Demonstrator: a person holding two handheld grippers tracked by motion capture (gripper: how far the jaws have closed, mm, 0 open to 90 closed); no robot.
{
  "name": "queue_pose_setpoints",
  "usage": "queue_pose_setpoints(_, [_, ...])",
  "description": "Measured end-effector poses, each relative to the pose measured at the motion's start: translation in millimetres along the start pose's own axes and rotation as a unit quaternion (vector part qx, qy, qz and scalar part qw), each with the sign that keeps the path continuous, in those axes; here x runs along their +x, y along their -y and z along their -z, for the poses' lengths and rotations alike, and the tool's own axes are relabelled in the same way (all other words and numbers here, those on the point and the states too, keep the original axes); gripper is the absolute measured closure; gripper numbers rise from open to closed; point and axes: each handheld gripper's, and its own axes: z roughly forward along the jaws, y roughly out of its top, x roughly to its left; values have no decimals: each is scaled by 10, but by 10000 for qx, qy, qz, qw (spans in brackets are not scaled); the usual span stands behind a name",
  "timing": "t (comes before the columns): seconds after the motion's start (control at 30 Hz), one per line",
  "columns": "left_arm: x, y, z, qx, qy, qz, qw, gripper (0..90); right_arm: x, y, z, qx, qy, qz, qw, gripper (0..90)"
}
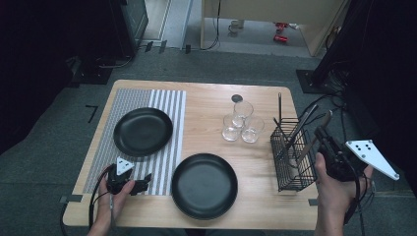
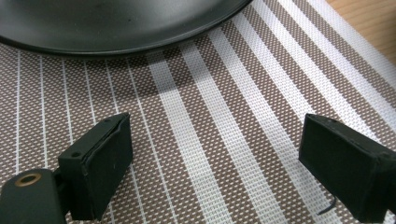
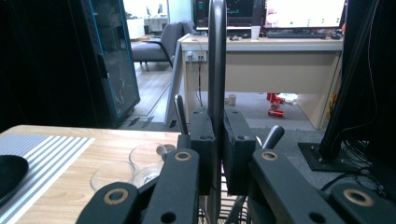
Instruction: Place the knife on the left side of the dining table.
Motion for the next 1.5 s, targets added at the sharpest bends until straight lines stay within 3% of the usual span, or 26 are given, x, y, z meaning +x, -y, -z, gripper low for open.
queue_pose_setpoints(0.4, [-118, -125, 123, -328, 346, -114, 9988, 98, 121, -179, 99, -256, -114, 44, 9996, 850])
queue_pose_setpoints(0.7, [-241, -202, 152, -496, 587, -208, 9968, 98, 307, -241, 87, -301, -422, 119, 9986, 850])
queue_pose_setpoints(0.8, [-279, -242, 164, -526, 819, -161, 9951, 98, 376, -259, 57, -303, -536, 120, 9980, 850])
queue_pose_setpoints(1.0, [-369, -354, 235, -664, 1079, -252, 9916, 98, 498, -314, 38, -357, -761, 121, 9964, 850])
queue_pose_setpoints(1.5, [-596, -688, 292, -917, 1350, -439, 9856, 98, 744, -312, -75, -284, -1186, 145, 9924, 850])
